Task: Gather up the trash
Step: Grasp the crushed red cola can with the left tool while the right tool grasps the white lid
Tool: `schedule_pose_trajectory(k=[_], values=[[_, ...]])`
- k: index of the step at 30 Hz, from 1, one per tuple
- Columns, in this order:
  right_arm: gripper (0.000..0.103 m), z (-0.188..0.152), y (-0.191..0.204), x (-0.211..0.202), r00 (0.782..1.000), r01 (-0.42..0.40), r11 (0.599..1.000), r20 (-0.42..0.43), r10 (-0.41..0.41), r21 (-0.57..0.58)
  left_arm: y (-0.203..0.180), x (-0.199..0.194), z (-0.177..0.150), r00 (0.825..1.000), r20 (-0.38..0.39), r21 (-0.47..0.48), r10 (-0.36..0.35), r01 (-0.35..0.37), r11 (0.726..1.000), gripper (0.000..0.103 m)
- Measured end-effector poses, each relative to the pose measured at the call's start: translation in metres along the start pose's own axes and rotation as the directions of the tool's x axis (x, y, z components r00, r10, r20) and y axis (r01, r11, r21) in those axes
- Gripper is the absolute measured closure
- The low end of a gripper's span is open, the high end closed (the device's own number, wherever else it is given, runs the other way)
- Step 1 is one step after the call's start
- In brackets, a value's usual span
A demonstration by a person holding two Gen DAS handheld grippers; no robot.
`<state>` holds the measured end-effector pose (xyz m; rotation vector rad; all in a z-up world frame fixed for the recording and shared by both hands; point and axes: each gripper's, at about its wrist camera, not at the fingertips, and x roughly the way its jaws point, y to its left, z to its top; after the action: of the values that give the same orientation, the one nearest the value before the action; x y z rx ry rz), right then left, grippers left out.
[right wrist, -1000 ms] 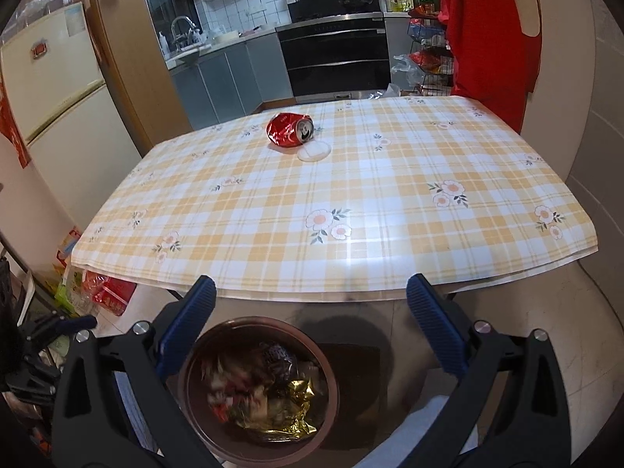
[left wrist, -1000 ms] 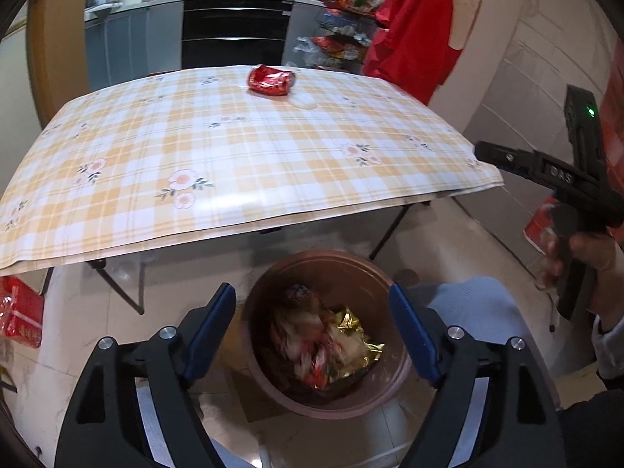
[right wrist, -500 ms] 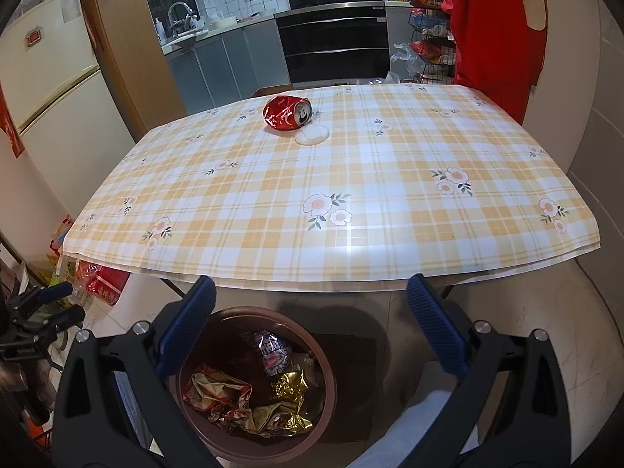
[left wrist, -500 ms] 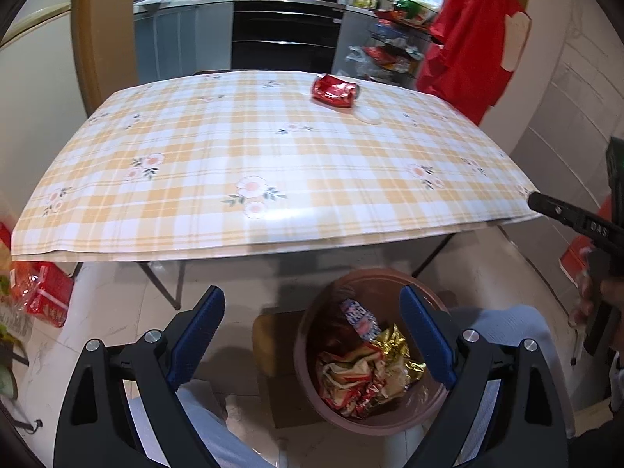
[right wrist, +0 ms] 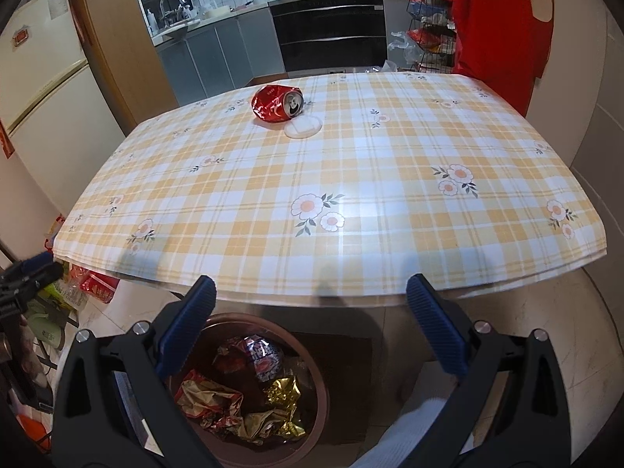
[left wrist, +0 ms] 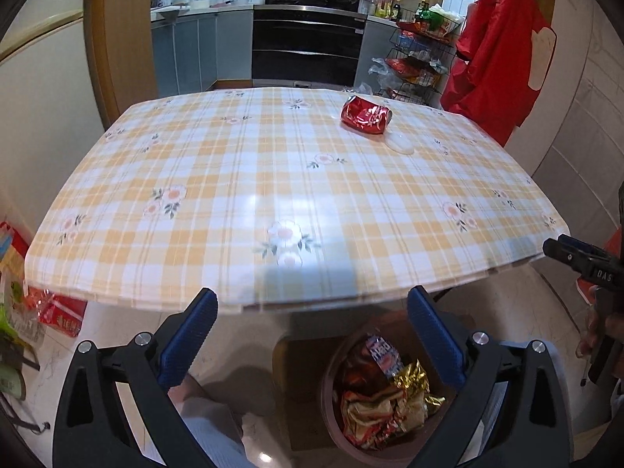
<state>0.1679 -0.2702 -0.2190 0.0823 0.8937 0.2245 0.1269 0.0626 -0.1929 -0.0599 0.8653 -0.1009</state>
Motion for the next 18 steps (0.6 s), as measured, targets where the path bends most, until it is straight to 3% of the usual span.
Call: schedule_pose_trajectory(k=[8, 18], values=[[0.007, 0.049, -0.017, 0.059, 0.999, -0.003, 0.997, -0.054, -0.002, -0.079, 0.001, 0.046, 0.055, 1.0, -0.005, 0.064, 0.014, -0.014, 0.998, 0.008], [0.015, 0.16, -0.009, 0.182, 0.992, -0.08, 0.977, -0.108, 0.06, -0.197, 0.002, 0.131, 0.143, 0.999, -0.003, 0.037, -0.041, 0.042, 0.998, 0.008]])
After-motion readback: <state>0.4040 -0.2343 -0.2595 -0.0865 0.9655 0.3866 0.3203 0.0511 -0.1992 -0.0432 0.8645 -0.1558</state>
